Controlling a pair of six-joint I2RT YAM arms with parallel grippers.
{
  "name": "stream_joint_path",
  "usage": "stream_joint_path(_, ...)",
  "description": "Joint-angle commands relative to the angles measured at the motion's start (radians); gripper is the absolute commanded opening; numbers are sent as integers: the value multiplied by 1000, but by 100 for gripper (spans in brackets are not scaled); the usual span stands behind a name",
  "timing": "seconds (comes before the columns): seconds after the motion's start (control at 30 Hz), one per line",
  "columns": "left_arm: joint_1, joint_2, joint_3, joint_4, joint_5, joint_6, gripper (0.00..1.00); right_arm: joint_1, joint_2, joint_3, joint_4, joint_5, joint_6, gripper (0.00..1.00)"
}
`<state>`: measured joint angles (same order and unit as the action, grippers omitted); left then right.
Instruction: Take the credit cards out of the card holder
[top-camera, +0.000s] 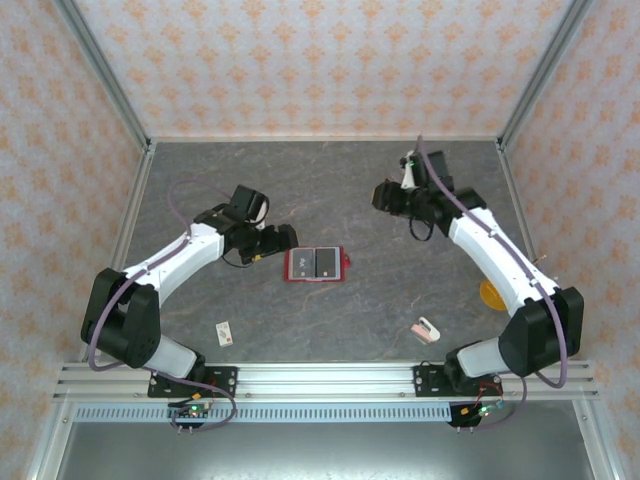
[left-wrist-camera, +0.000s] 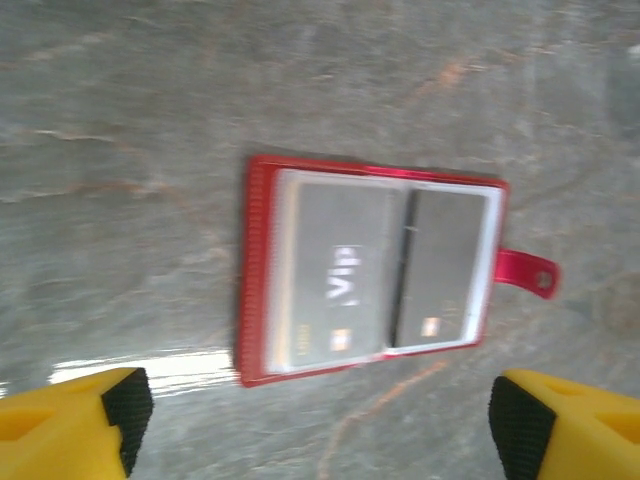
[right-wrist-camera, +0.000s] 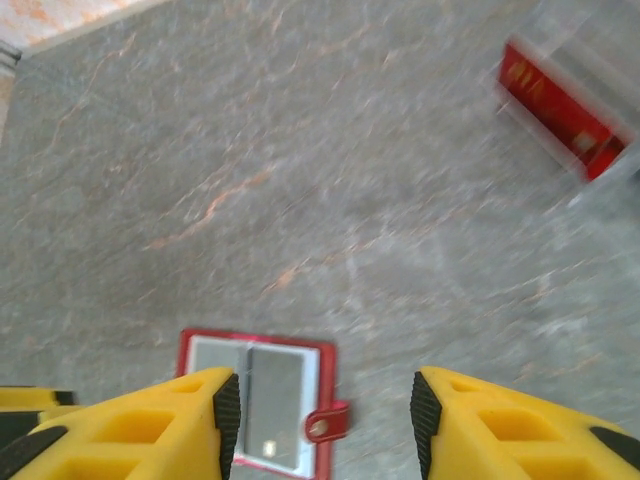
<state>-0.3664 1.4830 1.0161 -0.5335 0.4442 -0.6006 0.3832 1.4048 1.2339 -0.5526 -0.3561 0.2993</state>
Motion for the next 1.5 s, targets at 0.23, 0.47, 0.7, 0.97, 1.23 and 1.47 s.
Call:
stream_joint_path(0.23,-67,109,-5,188,57,-150,69,309,145,-122,146,210,299,41)
stream_joint_path(0.47,-68,159,9,199,15,-176,62,385,293,-95,146,222,324,34)
stream_joint_path(0.7,-68,192,5,221,31,-199,53,379,399,-72,168,197,300,23)
stream_joint_path(0.97,-71,217,-3,271,105,-218,41,361,432,-73,171,204,287,19)
stream_joint_path(1.23,-99,264,21,300,144,-238,31,355,464,-67,160,199,283,19)
stream_joint_path(1.47,-115,316,38,305,125,-269,25,350,475,-73,149,208,287,16)
